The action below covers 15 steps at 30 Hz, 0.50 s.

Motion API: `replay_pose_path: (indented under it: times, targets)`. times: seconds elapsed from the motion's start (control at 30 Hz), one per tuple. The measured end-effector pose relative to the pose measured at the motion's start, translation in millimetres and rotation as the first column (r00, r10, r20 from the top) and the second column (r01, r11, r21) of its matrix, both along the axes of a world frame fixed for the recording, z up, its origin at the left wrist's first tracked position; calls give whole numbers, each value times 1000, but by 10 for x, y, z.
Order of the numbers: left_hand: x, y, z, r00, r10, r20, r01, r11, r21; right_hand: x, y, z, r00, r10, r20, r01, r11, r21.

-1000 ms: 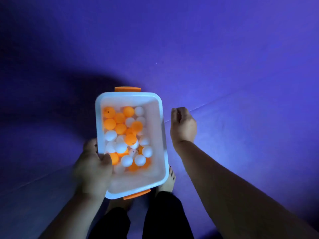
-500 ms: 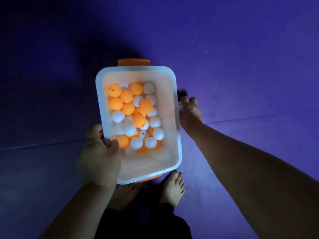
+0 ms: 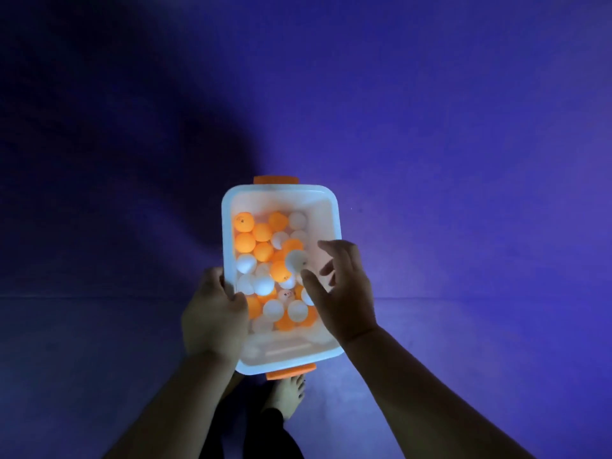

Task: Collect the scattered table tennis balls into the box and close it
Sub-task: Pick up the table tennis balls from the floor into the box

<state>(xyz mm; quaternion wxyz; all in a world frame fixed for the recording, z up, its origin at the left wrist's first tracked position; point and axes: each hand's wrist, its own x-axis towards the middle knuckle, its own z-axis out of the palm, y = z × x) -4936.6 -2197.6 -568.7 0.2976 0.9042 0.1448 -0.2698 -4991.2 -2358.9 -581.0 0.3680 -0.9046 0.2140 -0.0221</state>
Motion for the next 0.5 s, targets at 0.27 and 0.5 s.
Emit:
replay_pose_path:
  times: [0.27, 0.5]
  targets:
    - [324, -153, 2098, 982, -93, 163, 95, 996, -2, 139, -391, 2111, 996, -82, -27, 75, 974, -213]
    - [258, -175, 3526, 972, -33, 233, 49, 997, -61, 190, -515, 3645, 987, -1, -163, -43, 963, -265]
